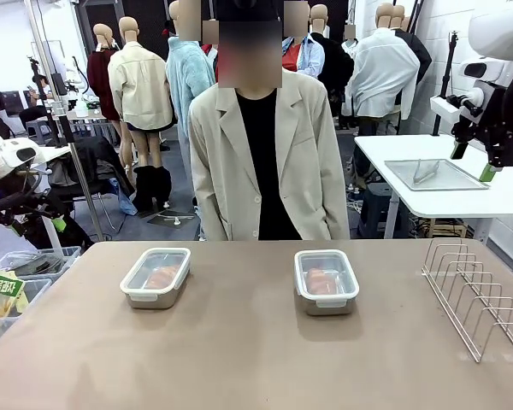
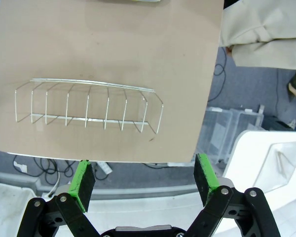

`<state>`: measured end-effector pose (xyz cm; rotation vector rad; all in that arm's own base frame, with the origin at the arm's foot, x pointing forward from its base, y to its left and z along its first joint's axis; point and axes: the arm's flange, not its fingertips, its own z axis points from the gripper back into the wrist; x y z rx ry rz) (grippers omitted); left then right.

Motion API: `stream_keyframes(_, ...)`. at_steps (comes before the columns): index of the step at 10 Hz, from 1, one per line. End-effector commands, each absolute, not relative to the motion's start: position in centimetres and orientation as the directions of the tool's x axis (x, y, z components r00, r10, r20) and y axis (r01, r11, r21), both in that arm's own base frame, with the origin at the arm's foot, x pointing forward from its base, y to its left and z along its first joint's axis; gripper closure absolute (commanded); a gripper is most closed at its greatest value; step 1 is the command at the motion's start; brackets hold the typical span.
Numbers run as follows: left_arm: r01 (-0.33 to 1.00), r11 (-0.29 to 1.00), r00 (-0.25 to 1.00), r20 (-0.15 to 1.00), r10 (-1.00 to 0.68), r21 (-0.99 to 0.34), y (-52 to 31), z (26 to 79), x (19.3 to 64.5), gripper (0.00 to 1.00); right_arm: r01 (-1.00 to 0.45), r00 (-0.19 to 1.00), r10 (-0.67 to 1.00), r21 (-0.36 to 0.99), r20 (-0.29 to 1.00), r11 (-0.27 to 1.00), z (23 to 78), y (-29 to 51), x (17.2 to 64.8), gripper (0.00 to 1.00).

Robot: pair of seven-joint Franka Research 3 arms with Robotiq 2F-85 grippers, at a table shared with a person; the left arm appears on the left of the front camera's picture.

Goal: Place the bread in airtight containers.
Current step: Release when the human grabs the Airtight Container lid.

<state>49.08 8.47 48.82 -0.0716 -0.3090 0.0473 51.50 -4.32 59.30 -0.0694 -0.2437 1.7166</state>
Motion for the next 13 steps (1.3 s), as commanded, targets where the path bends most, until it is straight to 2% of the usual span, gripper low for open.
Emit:
stream_keyframes(1,-0.042,0.997,0.949,0.309,0.061,-0.068,8.52,48.79,48.95,0.0,-0.972,-0.147,0.984,-0.197,0.101,-0.125,59.28,-4.19,51.42,0.0)
stream_keyframes(13,-0.042,0.997,0.949,0.309,0.061,-0.068,8.52,48.79,48.95,0.0,-0.972,-0.147,0.984,-0.197,0.101,-0.125,59.28,-4.19,51.42,0.0)
